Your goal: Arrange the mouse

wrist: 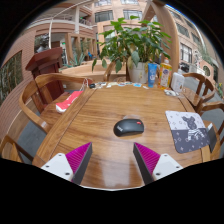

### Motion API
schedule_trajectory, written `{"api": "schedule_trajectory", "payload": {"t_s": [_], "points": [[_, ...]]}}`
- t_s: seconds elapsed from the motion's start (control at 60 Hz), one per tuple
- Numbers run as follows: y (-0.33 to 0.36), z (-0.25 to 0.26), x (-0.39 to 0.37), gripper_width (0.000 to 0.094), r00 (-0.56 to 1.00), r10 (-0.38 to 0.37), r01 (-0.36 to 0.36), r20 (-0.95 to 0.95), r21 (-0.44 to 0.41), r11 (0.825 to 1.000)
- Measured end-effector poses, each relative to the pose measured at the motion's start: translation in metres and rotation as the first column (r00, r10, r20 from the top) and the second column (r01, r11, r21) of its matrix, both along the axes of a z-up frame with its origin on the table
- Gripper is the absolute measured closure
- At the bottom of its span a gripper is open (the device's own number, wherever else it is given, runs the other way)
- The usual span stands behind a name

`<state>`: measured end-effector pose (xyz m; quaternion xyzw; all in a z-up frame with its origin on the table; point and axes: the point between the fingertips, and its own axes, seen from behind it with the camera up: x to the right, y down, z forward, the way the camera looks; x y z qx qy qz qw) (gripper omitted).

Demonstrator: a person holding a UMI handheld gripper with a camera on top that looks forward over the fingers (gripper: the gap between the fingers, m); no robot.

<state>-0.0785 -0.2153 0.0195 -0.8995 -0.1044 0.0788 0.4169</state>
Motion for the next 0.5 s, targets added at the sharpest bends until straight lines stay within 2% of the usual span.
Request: {"api": "schedule_trajectory", "payload": {"t_s": [0.267,0.5], "points": [[0.060,-0.031,0.001,0.0085,0.998,-0.059,0.059,0.003,-0.036,0.998],[0.111,-0.033,0.002,0.0086,0.993,-0.112,0.112,0.032,0.001,0.994]]}}
